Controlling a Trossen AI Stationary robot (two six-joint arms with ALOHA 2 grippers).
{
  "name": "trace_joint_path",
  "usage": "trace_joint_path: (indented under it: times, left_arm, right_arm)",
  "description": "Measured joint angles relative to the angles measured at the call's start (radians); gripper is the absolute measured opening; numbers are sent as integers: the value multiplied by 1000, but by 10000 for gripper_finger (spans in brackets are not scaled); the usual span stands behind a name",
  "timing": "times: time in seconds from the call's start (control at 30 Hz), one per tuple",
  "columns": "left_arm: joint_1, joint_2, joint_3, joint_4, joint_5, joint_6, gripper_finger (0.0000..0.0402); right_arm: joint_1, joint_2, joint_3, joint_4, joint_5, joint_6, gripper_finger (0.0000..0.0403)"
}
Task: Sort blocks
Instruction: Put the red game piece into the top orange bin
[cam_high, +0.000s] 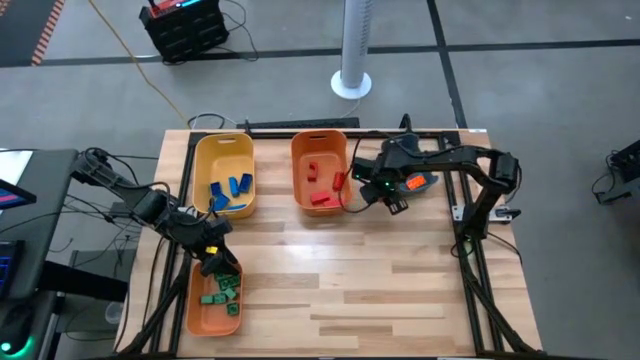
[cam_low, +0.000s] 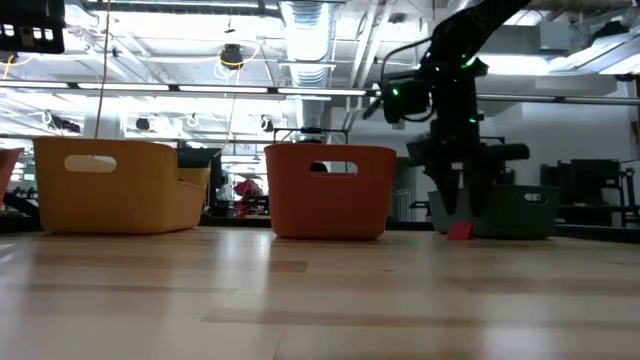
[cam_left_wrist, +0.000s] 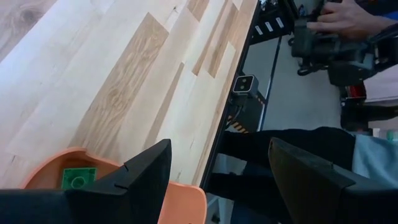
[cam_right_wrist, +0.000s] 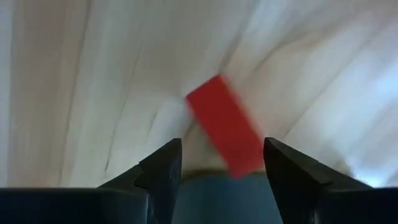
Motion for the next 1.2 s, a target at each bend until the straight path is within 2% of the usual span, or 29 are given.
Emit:
trace_joint_path:
  times: [0.1,0.23,0.5,0.97,1.2]
  left_arm:
    - [0,0,0,0,1,-13,261]
    - [0,0,0,0,1,-20,261]
    - [0,0,0,0,1,-59,261]
    - [0,0,0,1,4,-88,261]
    - [0,0,0,1,15,-88,261]
  right_arm:
    - [-5,0,-30,6,10,-34,235]
    - [-3,0,-71,30,94,-75,235]
    - [-2,0,-100,135,150,-123,235]
    - [-8,-10,-100,169,97,-118,234]
    - [24,-92,-96,102,84,-62,234]
